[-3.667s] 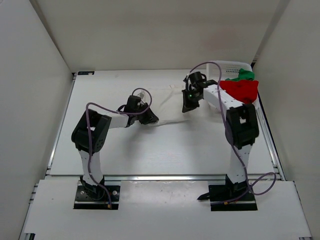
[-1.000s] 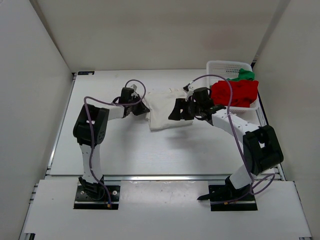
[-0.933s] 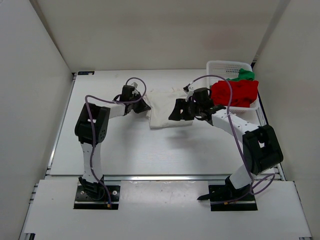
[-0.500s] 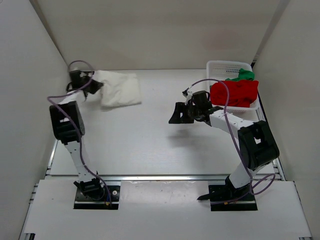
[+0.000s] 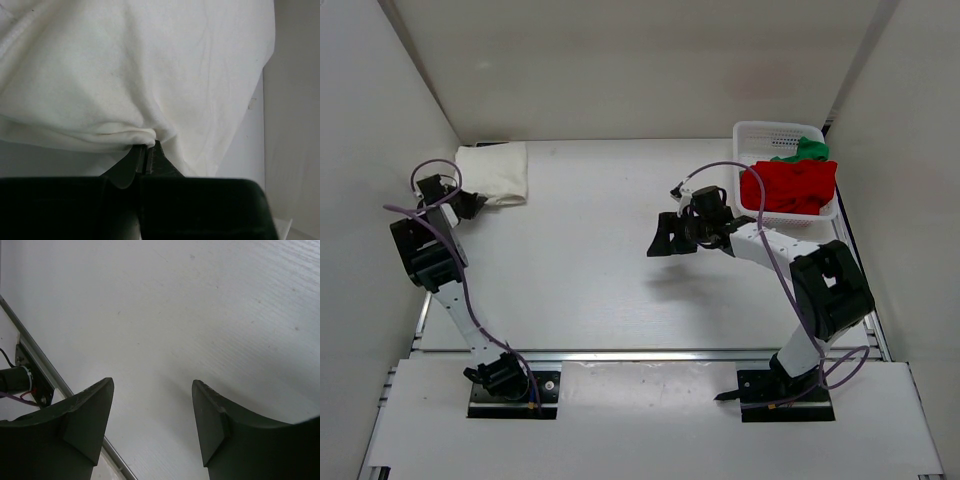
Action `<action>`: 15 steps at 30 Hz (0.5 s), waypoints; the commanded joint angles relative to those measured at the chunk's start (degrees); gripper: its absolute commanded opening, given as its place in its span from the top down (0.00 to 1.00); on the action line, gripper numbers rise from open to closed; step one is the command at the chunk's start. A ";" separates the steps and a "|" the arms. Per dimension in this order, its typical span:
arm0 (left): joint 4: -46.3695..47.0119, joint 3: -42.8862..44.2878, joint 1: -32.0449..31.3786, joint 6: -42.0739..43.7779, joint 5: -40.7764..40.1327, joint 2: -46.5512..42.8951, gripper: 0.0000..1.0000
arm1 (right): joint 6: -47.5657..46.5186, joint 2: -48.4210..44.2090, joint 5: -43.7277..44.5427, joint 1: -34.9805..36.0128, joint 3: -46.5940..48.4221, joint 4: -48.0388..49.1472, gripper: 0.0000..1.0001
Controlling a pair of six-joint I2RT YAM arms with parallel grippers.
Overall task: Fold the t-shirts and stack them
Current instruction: Put the neatly folded tshirt into the corner of the board with the left arm
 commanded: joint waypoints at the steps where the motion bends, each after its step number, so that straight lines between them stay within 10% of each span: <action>1: -2.67 5.31 -0.41 1.14 2.37 1.08 1.00 | -0.09 -1.31 -0.48 0.09 2.33 1.37 0.38; 4: -8.30 8.48 -2.00 4.40 0.36 2.75 0.97 | -0.53 -1.04 0.66 1.14 3.21 0.57 0.38; 10: -4.80 0.69 -2.35 3.87 -0.70 -3.81 0.43 | 0.17 0.01 1.71 0.35 5.49 1.36 0.37; 15: -4.98 -5.56 -4.46 4.76 -6.50 -12.00 0.22 | 1.49 1.85 2.68 0.36 7.78 3.21 0.43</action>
